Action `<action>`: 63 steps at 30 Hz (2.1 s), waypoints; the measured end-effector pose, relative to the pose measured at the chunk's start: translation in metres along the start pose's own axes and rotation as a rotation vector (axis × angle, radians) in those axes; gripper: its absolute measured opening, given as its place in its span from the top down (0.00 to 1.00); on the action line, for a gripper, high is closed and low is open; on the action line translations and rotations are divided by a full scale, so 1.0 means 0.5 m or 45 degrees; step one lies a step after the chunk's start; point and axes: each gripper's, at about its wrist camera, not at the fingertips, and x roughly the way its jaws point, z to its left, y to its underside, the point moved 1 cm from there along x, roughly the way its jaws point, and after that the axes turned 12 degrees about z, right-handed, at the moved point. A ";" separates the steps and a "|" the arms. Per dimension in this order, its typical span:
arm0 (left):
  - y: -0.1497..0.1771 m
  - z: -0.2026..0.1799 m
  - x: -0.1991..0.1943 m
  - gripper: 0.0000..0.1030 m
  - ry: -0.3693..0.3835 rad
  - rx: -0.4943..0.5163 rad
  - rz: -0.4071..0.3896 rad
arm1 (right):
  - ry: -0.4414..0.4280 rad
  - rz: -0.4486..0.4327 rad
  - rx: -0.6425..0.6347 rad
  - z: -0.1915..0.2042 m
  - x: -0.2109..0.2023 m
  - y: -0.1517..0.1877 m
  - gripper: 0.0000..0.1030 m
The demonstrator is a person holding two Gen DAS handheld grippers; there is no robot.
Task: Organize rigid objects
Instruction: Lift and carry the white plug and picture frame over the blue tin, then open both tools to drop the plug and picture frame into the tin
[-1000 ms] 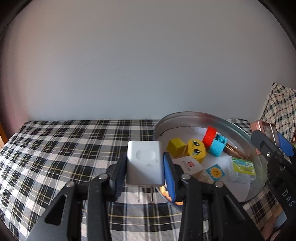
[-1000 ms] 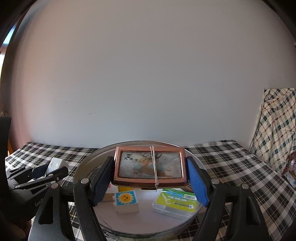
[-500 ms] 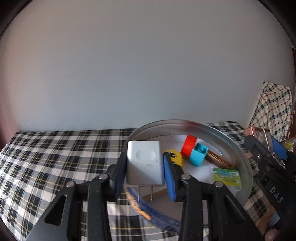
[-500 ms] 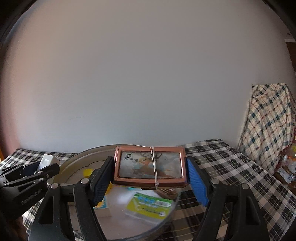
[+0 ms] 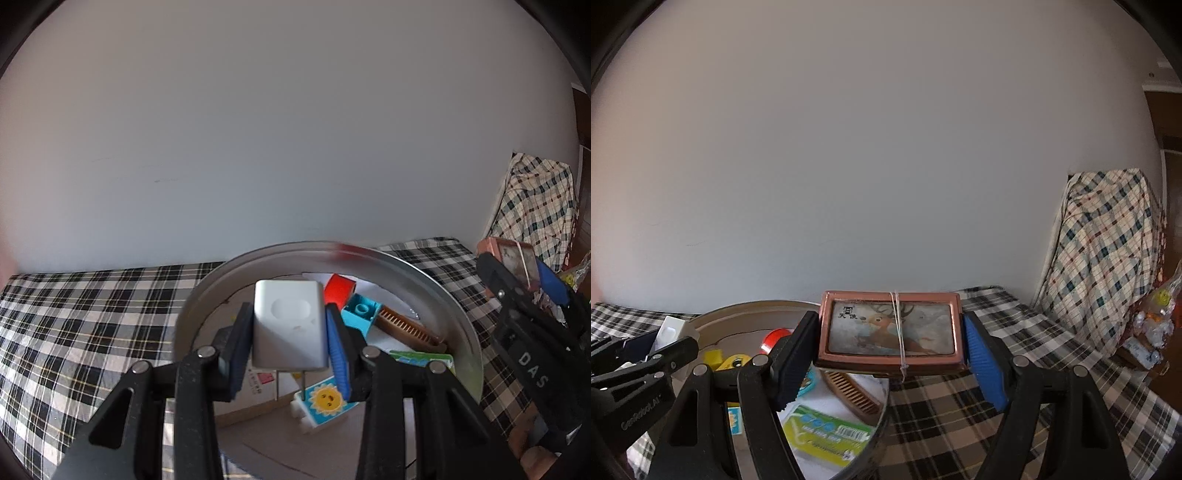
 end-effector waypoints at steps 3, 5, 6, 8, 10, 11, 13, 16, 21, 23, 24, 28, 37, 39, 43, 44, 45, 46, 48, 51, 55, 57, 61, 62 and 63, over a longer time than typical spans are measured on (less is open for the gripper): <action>-0.006 -0.014 0.005 0.64 0.008 0.006 0.001 | 0.021 -0.007 -0.019 0.002 0.008 -0.003 0.24; -0.010 -0.022 0.008 0.64 0.011 0.013 0.003 | 0.035 -0.017 -0.036 0.004 0.011 -0.006 0.24; -0.012 -0.027 0.010 0.64 0.012 0.017 0.006 | 0.044 -0.024 -0.050 0.007 0.013 -0.007 0.24; -0.015 -0.032 0.015 0.64 0.008 0.018 0.009 | 0.057 -0.036 -0.069 0.010 0.015 -0.008 0.24; -0.019 -0.032 0.018 0.64 0.000 0.020 0.013 | 0.057 -0.038 -0.071 0.008 0.021 -0.011 0.24; -0.020 -0.033 0.021 0.64 -0.006 0.020 0.015 | 0.053 -0.033 -0.066 0.006 0.025 -0.012 0.24; -0.025 -0.033 0.026 0.64 -0.011 0.018 0.023 | 0.042 -0.025 -0.052 0.003 0.029 -0.015 0.24; -0.031 -0.032 0.035 0.64 -0.026 0.010 0.043 | 0.043 -0.020 -0.051 -0.002 0.036 -0.019 0.24; -0.035 -0.034 0.053 0.64 -0.039 0.007 0.088 | 0.033 0.012 -0.051 -0.009 0.057 -0.026 0.24; -0.035 -0.033 0.057 0.64 -0.033 0.002 0.103 | 0.032 0.024 -0.054 -0.010 0.064 -0.027 0.24; -0.037 -0.034 0.061 0.64 -0.028 0.002 0.114 | 0.031 0.031 -0.059 -0.010 0.069 -0.028 0.24; -0.038 -0.040 0.068 0.64 -0.039 0.022 0.130 | 0.019 0.061 -0.067 -0.013 0.085 -0.031 0.24; -0.041 -0.029 0.066 0.64 -0.084 0.013 0.165 | -0.048 0.109 -0.085 -0.003 0.093 -0.026 0.24; -0.042 -0.027 0.064 0.64 -0.095 0.016 0.170 | -0.067 0.113 -0.098 0.006 0.091 -0.025 0.24; -0.038 -0.027 0.075 0.64 -0.115 0.021 0.196 | -0.075 0.121 -0.122 0.014 0.093 -0.021 0.24; -0.038 -0.026 0.078 0.64 -0.118 0.019 0.202 | -0.077 0.128 -0.125 0.015 0.094 -0.020 0.24; -0.038 -0.026 0.080 0.64 -0.120 0.017 0.208 | -0.081 0.133 -0.124 0.016 0.095 -0.020 0.24; -0.038 -0.025 0.080 0.64 -0.115 0.012 0.212 | -0.088 0.137 -0.122 0.016 0.095 -0.019 0.24; -0.038 -0.023 0.080 0.64 -0.128 0.019 0.205 | -0.092 0.139 -0.123 0.017 0.095 -0.020 0.24; -0.037 -0.024 0.083 0.64 -0.137 0.026 0.218 | -0.113 0.150 -0.121 0.016 0.098 -0.021 0.24; -0.038 -0.021 0.087 0.63 -0.102 0.012 0.242 | -0.171 0.205 -0.135 0.018 0.113 -0.018 0.24; -0.040 -0.017 0.087 0.52 -0.130 -0.004 0.243 | -0.216 0.267 -0.140 0.023 0.129 -0.012 0.24; -0.042 0.001 0.069 0.26 -0.117 -0.063 0.213 | -0.282 0.313 -0.046 0.000 0.144 -0.011 0.23; -0.042 0.003 0.060 0.23 -0.116 -0.071 0.191 | -0.301 0.306 -0.018 -0.007 0.143 -0.012 0.22; -0.044 0.005 0.054 0.16 -0.119 -0.072 0.177 | -0.316 0.292 0.010 -0.016 0.140 -0.014 0.21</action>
